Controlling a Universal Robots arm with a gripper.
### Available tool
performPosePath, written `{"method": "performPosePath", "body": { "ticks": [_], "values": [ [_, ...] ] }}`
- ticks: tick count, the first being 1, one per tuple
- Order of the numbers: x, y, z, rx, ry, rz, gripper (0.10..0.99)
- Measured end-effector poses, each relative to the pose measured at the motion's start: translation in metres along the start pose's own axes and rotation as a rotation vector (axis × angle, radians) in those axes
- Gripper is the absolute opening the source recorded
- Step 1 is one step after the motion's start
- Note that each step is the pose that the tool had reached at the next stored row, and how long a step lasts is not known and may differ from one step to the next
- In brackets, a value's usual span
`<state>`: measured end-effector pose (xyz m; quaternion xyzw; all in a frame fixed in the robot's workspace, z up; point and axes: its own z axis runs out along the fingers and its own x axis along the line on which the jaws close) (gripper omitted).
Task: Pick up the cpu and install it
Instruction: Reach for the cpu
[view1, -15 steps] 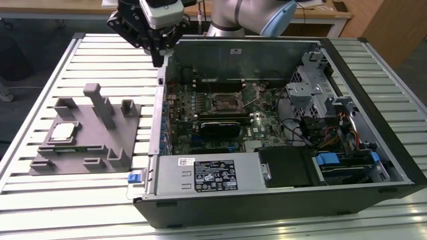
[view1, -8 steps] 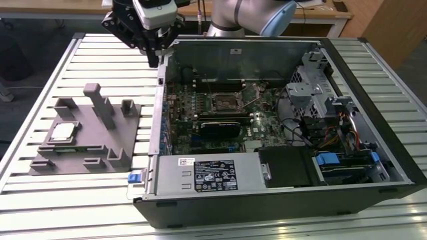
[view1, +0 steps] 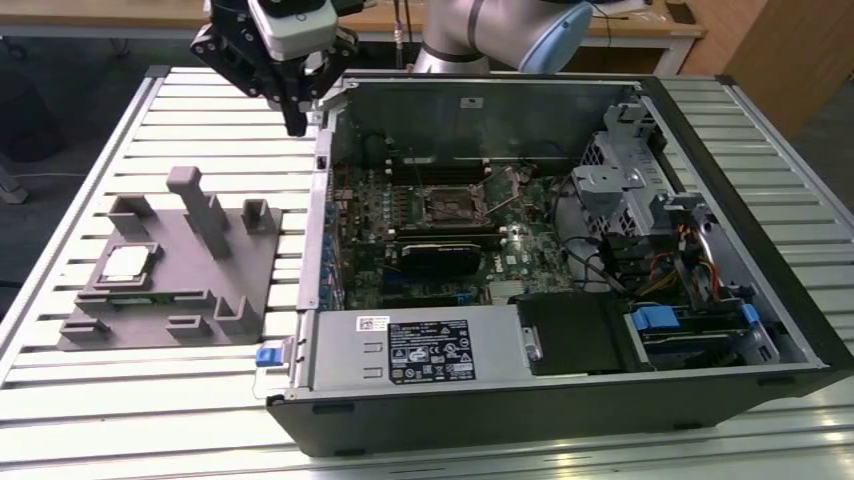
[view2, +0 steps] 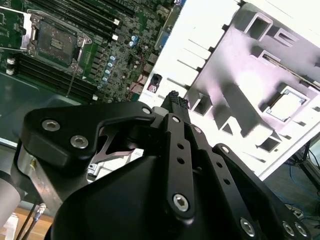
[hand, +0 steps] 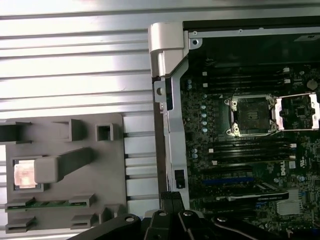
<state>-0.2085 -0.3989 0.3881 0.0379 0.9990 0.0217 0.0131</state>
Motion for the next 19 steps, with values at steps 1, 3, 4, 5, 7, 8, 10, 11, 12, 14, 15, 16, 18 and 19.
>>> {"method": "performPosePath", "body": {
  "ticks": [1, 3, 4, 5, 7, 8, 10, 11, 12, 14, 15, 16, 18, 19],
  "values": [
    [0.001, -0.0001, 0.0001, 0.0, 0.0, 0.0, 0.106],
    [0.0028, -0.0002, 0.0003, 0.0, 0.0, 0.0, 0.106],
    [0.0037, -0.0003, 0.0004, 0.0, 0.0, 0.0, 0.106],
    [0.0047, -0.0004, 0.0005, 0.0, 0.0, 0.0, 0.106],
    [0.0068, -0.0006, 0.0007, 0.0, 0.0, 0.0, 0.106],
    [0.0078, -0.0006, 0.0008, 0.0, 0.0, 0.0, 0.106],
    [0.01, -0.0008, 0.001, 0.0, 0.0, 0.0, 0.106],
    [0.0112, -0.0009, 0.0012, 0.0, 0.0, 0.0, 0.106],
    [0.0123, -0.001, 0.0013, 0.0, 0.0, 0.0, 0.106],
    [0.0144, -0.0012, 0.0015, 0.0, 0.0, 0.0, 0.106],
    [0.0154, -0.0012, 0.0016, 0.0, 0.0, 0.0, 0.106],
    [0.0166, -0.0013, 0.0017, 0.0, 0.0, 0.0, 0.106],
    [0.0186, -0.0015, 0.0019, 0.0, 0.0, 0.0, 0.106],
    [0.0196, -0.0016, 0.0019, 0.0, 0.0001, 0.0, 0.106]
  ]
}}
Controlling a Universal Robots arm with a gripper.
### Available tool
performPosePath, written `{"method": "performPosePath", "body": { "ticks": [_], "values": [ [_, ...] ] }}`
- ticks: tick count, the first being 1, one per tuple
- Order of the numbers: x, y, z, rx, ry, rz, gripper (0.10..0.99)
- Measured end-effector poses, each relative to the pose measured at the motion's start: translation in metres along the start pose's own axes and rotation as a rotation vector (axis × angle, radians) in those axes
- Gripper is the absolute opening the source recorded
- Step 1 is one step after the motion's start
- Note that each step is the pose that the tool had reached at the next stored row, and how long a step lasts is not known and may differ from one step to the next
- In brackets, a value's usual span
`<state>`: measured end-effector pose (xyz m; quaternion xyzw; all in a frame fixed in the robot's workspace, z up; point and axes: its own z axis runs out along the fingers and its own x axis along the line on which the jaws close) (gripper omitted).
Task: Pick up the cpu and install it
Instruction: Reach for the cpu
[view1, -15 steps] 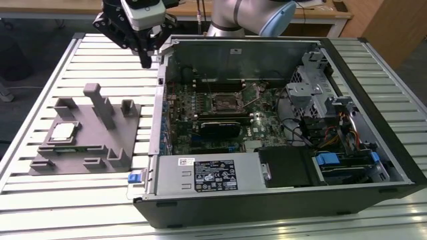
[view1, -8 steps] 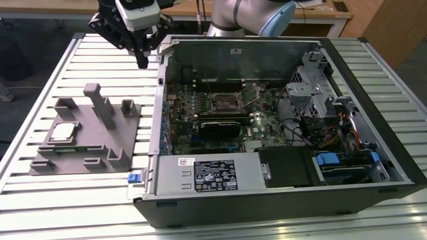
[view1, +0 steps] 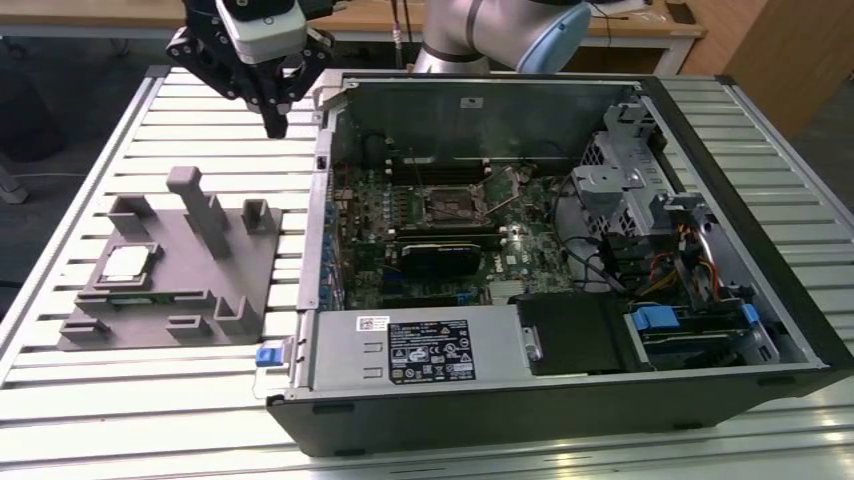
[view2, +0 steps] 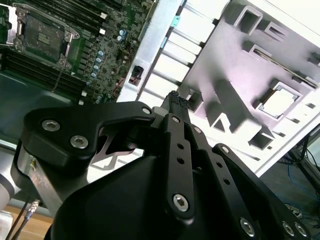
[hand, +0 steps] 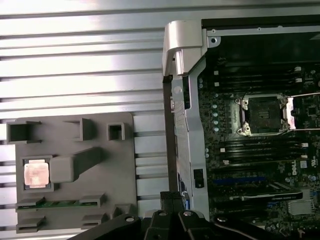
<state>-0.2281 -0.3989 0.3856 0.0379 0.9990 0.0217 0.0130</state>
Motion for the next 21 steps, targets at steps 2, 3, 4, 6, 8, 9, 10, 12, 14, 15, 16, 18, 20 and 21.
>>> {"method": "performPosePath", "body": {
  "ticks": [2, 3, 4, 6, 8, 9, 10, 12, 14, 15, 16, 18, 20, 21],
  "values": [
    [0.002, -0.0002, 0.0002, 0.0, -0.0001, 0.0, 0.106],
    [0.0032, -0.0003, 0.0003, 0.0, -0.0001, 0.0, 0.106],
    [0.0042, -0.0003, 0.0004, 0.0, -0.0001, 0.0, 0.106],
    [0.0063, -0.0005, 0.0006, 0.0, -0.0001, 0.0, 0.106],
    [0.0084, -0.0007, 0.0008, 0.0, -0.0001, 0.0, 0.106],
    [0.0093, -0.0008, 0.0009, 0.0, -0.0001, 0.0, 0.106],
    [0.0102, -0.0008, 0.0009, 0.0, -0.0001, 0.0, 0.106],
    [0.0122, -0.001, 0.0011, 0.0, 0.0, 0.0, 0.106],
    [0.014, -0.0011, 0.0013, 0.0, -0.0001, 0.0, 0.106],
    [0.0149, -0.0012, 0.0013, 0.0, -0.0001, 0.0, 0.106],
    [0.0157, -0.0012, 0.0014, 0.0, -0.0001, 0.0, 0.106],
    [0.0175, -0.0014, 0.0016, 0.0, 0.0, 0.0, 0.106],
    [0.0192, -0.0015, 0.0018, 0.0, -0.0001, 0.0, 0.106],
    [0.02, -0.0016, 0.0019, 0.0, -0.0001, 0.0, 0.106]
  ]
}}
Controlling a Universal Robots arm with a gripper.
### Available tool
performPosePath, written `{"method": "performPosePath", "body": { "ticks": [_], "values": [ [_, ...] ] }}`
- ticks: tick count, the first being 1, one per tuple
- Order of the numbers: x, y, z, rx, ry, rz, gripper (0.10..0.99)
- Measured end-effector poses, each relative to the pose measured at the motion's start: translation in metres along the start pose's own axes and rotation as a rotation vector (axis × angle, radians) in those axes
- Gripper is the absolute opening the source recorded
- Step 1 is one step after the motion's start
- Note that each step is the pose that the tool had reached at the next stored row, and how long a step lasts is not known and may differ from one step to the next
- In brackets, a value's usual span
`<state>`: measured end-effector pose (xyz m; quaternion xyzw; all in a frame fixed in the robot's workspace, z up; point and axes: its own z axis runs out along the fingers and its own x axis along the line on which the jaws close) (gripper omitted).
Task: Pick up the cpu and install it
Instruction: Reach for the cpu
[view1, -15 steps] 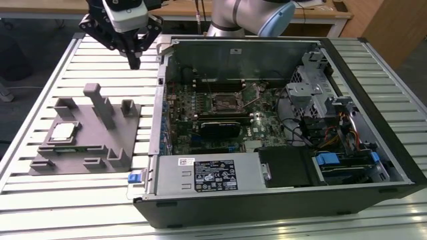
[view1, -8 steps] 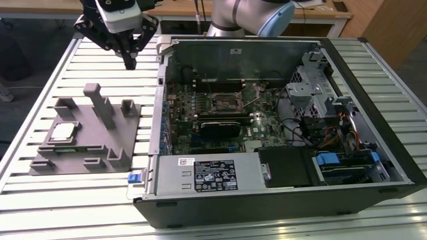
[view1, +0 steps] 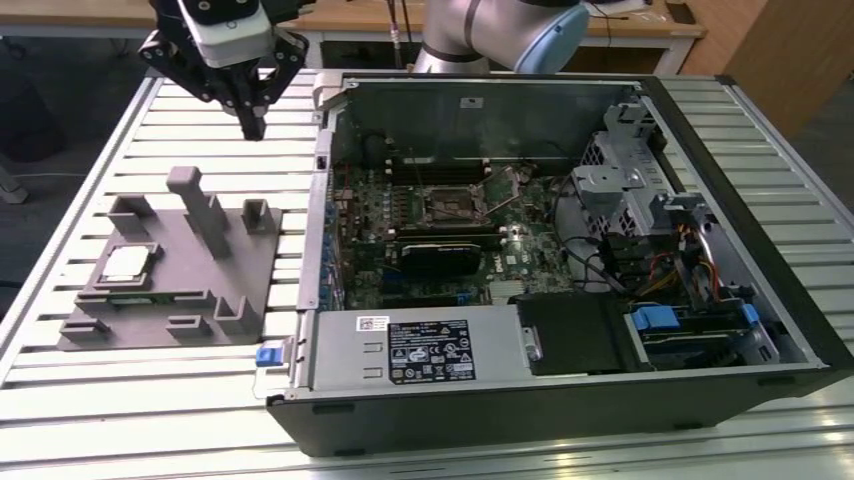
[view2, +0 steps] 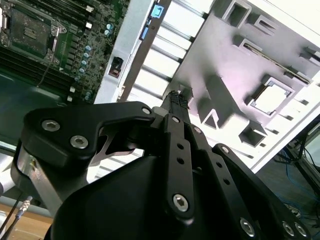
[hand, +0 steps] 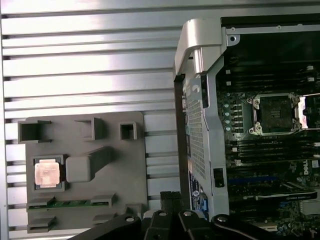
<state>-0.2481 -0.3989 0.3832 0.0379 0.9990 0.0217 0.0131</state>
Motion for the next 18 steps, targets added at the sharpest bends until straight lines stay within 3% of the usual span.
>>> {"method": "performPosePath", "body": {
  "ticks": [18],
  "values": [
    [0.0153, -0.0012, 0.0019, 0.0, 0.0002, 0.0, 0.106]
  ]
}}
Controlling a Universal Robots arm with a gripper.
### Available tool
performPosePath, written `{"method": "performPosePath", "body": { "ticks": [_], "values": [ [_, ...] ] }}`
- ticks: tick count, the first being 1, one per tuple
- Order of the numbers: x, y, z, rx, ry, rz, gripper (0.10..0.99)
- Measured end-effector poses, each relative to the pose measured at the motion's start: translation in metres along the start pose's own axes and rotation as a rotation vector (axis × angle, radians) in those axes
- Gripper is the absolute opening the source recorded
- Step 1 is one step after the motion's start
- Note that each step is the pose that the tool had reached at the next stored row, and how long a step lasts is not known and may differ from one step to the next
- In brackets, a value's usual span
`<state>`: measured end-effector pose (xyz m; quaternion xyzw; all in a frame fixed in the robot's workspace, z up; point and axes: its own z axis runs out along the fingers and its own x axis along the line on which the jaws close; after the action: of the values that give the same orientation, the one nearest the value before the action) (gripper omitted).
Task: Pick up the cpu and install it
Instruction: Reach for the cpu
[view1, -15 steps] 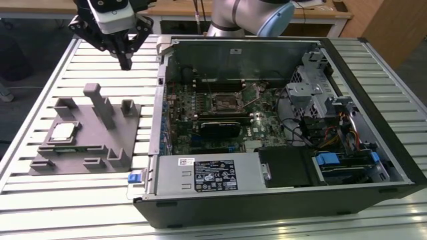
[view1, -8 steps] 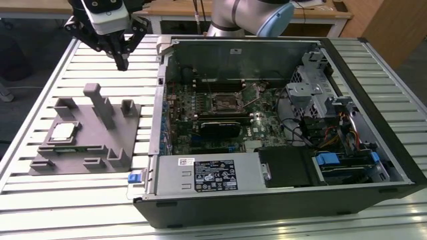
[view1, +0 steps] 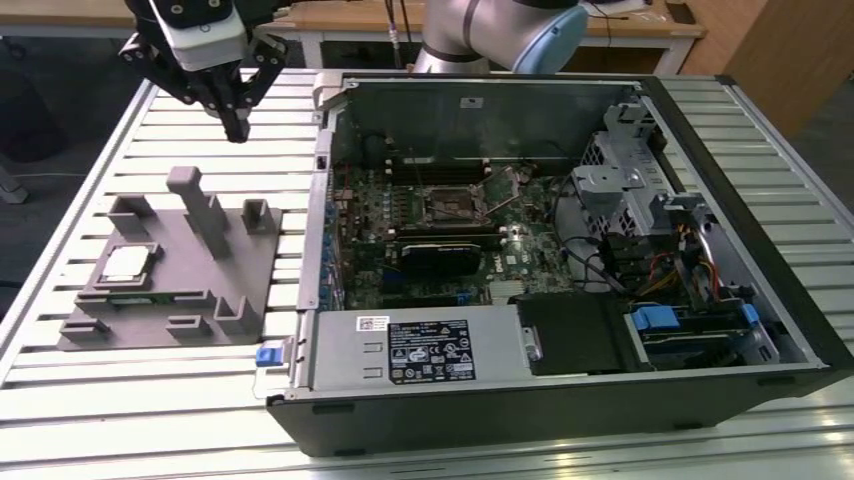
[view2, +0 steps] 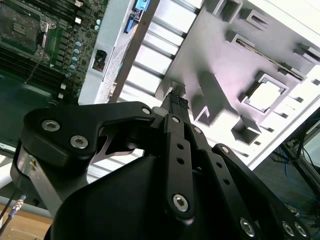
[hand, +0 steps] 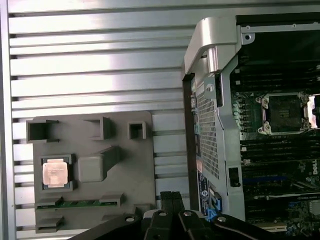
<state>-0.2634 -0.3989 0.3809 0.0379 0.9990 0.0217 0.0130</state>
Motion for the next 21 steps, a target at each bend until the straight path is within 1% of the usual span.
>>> {"method": "performPosePath", "body": {
  "ticks": [21],
  "values": [
    [0.0194, -0.0016, 0.0022, 0.0, 0.0001, 0.0, 0.106]
  ]
}}
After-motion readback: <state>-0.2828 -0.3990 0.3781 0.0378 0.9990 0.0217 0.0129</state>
